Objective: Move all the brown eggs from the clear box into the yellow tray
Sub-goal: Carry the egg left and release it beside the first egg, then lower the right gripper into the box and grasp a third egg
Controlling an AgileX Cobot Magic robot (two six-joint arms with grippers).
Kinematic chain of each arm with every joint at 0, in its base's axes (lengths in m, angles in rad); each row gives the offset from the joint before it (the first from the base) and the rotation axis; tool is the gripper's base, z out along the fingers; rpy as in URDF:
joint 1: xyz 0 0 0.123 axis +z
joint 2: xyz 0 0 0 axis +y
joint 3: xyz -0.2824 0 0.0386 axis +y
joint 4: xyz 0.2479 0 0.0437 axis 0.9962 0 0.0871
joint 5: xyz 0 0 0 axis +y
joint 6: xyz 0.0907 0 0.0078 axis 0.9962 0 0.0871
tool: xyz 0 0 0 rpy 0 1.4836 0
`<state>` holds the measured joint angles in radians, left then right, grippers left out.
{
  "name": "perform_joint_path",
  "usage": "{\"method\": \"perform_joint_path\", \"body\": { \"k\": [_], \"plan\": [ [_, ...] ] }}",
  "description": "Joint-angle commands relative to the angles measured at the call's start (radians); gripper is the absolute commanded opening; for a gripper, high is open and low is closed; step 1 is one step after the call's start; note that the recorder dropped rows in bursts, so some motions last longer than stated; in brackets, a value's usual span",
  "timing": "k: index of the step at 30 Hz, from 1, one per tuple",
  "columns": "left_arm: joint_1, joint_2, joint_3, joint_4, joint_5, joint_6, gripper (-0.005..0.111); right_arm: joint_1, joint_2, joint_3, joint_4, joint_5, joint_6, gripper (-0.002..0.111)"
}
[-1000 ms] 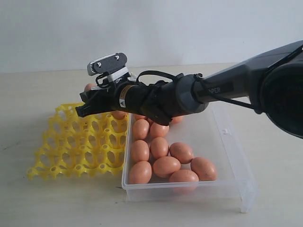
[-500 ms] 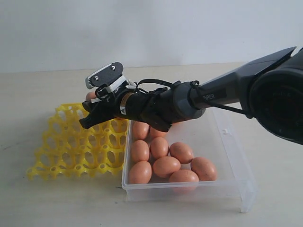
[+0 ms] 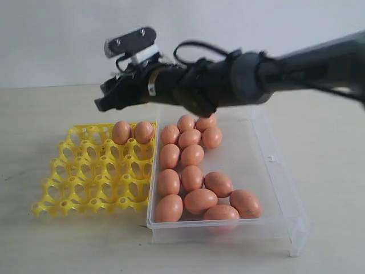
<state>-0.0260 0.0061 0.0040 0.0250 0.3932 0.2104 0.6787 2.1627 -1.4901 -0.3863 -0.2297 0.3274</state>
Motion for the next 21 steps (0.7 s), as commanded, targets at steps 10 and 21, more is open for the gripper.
{"method": "perform_joint_path", "body": {
  "k": [10, 21],
  "plan": [
    [-0.006, -0.006, -0.004, 0.0, -0.005, -0.006, 0.0, -0.03, -0.269, -0.003, 0.201, 1.357, -0.37, 0.059],
    [-0.006, -0.006, -0.004, 0.0, -0.005, -0.006, 0.0, -0.03, -0.122, -0.003, 0.304, 1.377, -0.467, 0.059]
  ]
}}
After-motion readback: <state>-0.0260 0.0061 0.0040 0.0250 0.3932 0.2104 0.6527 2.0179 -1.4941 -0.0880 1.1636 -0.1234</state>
